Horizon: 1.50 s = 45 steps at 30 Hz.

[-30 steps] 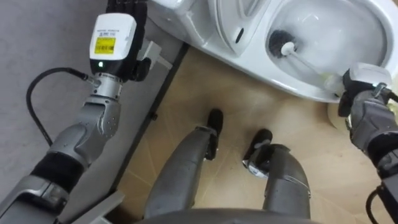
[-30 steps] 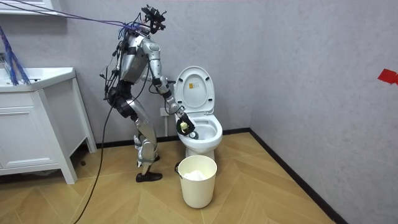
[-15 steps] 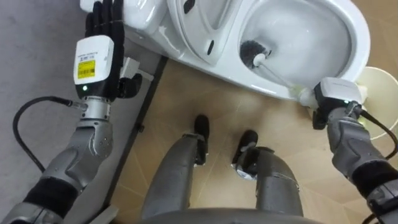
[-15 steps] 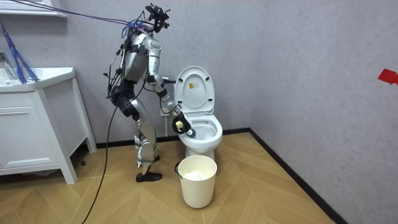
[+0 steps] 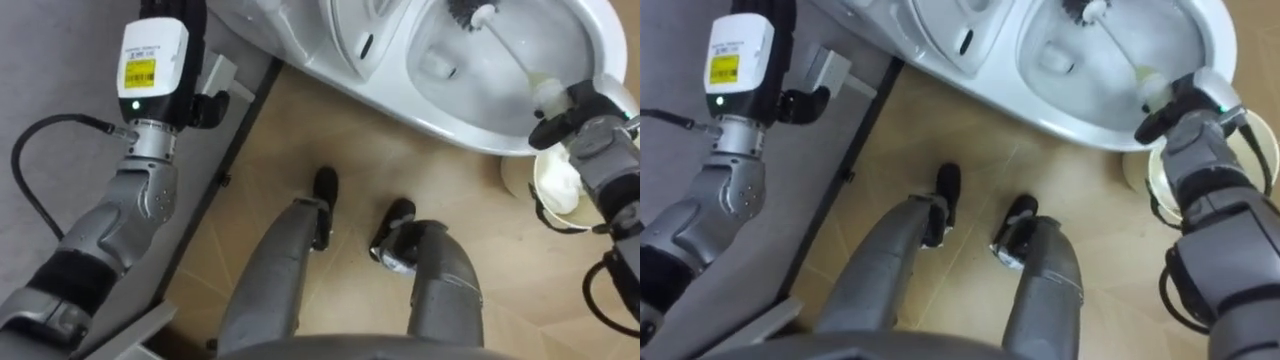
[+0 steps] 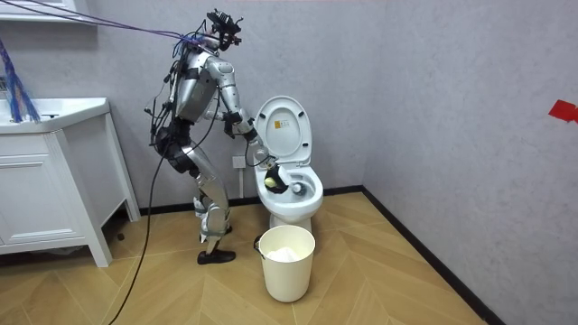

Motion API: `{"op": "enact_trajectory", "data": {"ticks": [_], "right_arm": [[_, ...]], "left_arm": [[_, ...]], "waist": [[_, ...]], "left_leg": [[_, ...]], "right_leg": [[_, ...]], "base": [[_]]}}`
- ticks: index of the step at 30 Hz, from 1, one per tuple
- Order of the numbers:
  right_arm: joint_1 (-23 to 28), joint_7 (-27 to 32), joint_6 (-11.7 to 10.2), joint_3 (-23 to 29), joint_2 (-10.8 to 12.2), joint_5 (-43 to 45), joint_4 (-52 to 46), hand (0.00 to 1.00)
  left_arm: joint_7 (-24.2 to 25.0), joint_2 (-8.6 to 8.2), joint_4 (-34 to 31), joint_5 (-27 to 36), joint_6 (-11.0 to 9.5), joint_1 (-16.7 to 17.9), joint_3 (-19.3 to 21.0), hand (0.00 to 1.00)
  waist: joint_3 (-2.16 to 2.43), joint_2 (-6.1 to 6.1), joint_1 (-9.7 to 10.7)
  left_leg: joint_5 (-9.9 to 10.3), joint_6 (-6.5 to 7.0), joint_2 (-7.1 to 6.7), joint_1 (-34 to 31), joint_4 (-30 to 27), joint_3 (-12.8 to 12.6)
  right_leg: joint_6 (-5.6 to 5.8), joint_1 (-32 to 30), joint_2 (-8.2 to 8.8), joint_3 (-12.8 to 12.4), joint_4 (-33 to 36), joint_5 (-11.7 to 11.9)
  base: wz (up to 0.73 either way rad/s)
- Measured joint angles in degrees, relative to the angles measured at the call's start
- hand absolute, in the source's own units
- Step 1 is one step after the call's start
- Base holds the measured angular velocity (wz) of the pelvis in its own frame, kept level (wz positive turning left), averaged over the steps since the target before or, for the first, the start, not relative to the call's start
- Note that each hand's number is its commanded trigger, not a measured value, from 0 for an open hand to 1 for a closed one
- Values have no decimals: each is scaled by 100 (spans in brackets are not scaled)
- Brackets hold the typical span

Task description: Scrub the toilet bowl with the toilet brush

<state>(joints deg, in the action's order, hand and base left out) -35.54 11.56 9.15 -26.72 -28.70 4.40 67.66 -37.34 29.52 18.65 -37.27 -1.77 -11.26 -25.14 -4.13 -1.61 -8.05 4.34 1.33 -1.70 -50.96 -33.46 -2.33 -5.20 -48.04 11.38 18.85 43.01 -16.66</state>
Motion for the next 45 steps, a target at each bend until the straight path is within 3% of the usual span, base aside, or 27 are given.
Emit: {"op": "enact_trajectory", "data": {"ticks": [3, 6, 8, 11, 13, 15, 20, 25, 27, 29, 31, 35, 37, 40, 42, 45], "right_arm": [[0, 0, 0, 0, 30, 6, -58, 100], [116, 24, 0, 107, 140, 292, -52, 100], [225, 16, 4, 82, 253, 726, -52, 100], [433, -24, 119, 39, 368, 1674, -39, 100], [526, -63, 293, -27, 352, 1991, -34, 100], [581, 0, 430, -145, 356, 2318, -75, 100], [769, 52, 484, -141, 398, 2593, -242, 100], [1073, 210, 595, -130, 382, 2891, -631, 100], [1206, 282, 602, -130, 383, 2947, -713, 100], [1382, 452, 603, -130, 307, 2995, -760, 100], [1450, 571, 593, -131, 274, 2976, -733, 100], [1415, 841, 440, -240, 241, 2647, -320, 100], [1276, 898, 273, -299, 221, 2182, -81, 100], [918, 791, 10, -271, 213, 1240, 227, 100], [613, 431, -76, -34, 213, 861, 450, 100], [174, 407, -77, 435, 76, 540, 622, 100]], "left_arm": [[31, -8, -1, -92, 94, -39, -1, 0], [93, -217, 52, -121, 204, -27, -20, 0], [195, -252, 105, -138, 266, -4, -83, 0], [331, -484, 154, -260, 348, 8, -118, 0], [356, -559, 154, -303, 387, 22, -210, 0], [425, -627, 154, -426, 422, 113, -211, 0], [412, -672, 151, -573, 376, 187, -216, 0], [415, -676, 84, -455, 391, 398, -181, 0], [417, -678, -7, -454, 388, 475, -128, 0], [415, -669, -70, -450, 372, 475, -90, 0], [394, -669, -103, -451, 345, 430, -82, 0], [290, -645, -166, -451, 264, 395, -70, 0], [193, -623, -224, -456, 210, 390, -68, 0], [69, -481, -368, -343, 169, 301, -55, 0], [58, -481, -345, -358, 150, 176, -49, 0], [41, -472, -337, -357, 140, 81, -38, 0]], "waist": [[2, -4, 16], [14, -66, 23], [16, -94, -27], [14, -421, -98], [15, -517, -293], [59, -678, -331], [144, -866, -242], [234, -1008, -66], [227, -1082, -15], [259, -1188, 3], [249, -1243, -6], [237, -1239, -56], [201, -1183, -95], [69, -820, -149], [66, -593, -156], [16, -462, -143]], "left_leg": [[-8, 63, -18, -25, 0, -12], [-26, 103, -95, 17, 4, -3], [-16, 115, -95, 88, -3, 22], [33, 93, -78, 121, 8, 164], [56, 100, -53, 124, 6, 129], [67, 95, -18, 120, 4, 123], [75, 73, 38, 168, -1, 133], [68, 72, 35, 192, 87, 132], [70, 71, 35, 243, 84, 169], [69, 71, 16, 280, 113, 237], [69, 74, -1, 342, 132, 270], [66, 80, -8, 524, 250, 258], [66, 81, -16, 569, 281, 237], [61, 88, -60, 512, 326, 80], [59, 94, -80, 364, 272, 9], [38, 134, -116, 268, 190, -133]], "right_leg": [[-6, -45, 65, 25, 57, -1], [52, 12, 127, 74, 86, 40], [51, 106, 91, 81, 36, 60], [106, 286, 16, 218, -129, 80], [88, 261, 9, 184, -144, 107], [93, 278, -22, 207, -204, 140], [25, 391, -95, 272, -306, 173], [58, 437, -82, 320, -338, 117], [47, 539, -85, 381, -382, 109], [47, 633, -84, 462, -444, 109], [45, 724, -78, 507, -476, 109], [77, 863, -40, 496, -522, 93], [98, 877, -26, 462, -511, 73], [53, 588, 93, 253, -241, 3], [41, 352, 131, 135, -89, 1], [63, 121, 181, -69, 75, 12]], "base": [[-4], [9], [0], [6], [-17], [-9], [0], [6], [13], [16], [10], [2], [-4], [-13], [-13], [-12]]}}
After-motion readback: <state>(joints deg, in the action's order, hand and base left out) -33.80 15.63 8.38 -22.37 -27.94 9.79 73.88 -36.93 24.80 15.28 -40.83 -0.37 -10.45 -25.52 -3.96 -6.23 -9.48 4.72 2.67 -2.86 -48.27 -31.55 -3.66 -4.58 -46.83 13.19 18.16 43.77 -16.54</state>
